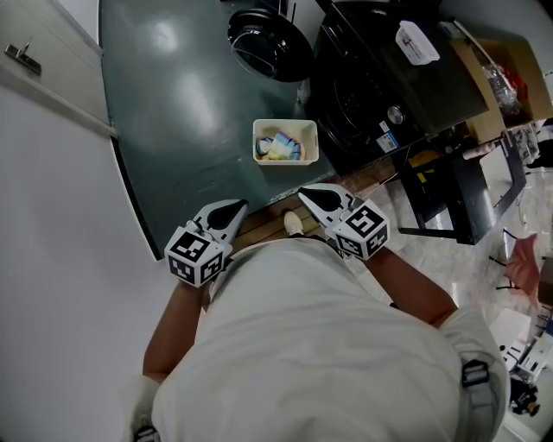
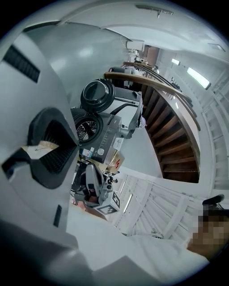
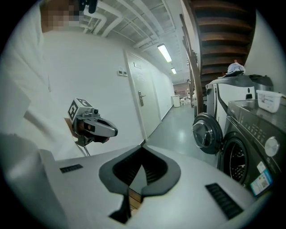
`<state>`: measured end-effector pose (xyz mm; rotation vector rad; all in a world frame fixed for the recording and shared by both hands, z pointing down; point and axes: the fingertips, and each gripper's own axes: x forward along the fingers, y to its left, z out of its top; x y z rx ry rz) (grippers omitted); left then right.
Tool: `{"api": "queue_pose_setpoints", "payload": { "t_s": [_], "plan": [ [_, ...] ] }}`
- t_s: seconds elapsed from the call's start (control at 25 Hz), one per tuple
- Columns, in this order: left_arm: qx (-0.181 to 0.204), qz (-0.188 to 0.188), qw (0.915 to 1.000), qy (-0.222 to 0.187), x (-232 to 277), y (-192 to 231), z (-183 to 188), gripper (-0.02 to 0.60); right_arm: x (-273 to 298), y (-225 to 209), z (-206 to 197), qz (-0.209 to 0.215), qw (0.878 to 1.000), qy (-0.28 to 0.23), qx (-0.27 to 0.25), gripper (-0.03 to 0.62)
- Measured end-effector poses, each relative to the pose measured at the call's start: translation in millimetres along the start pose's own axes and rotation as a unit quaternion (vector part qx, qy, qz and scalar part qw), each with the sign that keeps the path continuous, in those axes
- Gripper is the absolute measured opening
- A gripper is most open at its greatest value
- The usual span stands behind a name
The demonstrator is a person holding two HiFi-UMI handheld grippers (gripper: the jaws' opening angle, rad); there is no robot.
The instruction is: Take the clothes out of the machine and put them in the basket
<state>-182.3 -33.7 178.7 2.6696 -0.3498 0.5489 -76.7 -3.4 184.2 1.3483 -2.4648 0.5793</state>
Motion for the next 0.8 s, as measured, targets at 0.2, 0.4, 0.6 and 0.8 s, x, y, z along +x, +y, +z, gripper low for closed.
{"api": "queue_pose_setpoints", "payload": {
  "t_s": [0.2, 0.4, 0.6, 0.8],
  "plan": [
    [-0.004, -0.003, 1.0000, 0.000, -5, 2, -6, -0.003, 0, 5, -2, -0.005, 1.000, 0.003, 0.001, 0.005],
    [-0.005, -0.008, 1.0000, -0.002, -8, 5, -9, -0.003, 2, 4, 2, -0.015, 1.000, 0.002, -0.002, 0.005],
    [-0.010, -0.011, 0.9999, 0.002, -10, 8, -22, -0.003, 3, 2, 1, -0.025, 1.000, 0.004, -0.003, 0.005],
    [0.000, -0.015, 0.9998, 0.008, -3, 16, -31, -0.003, 4, -4, -4, -0.036, 0.999, 0.004, -0.006, 0.005]
  ]
}}
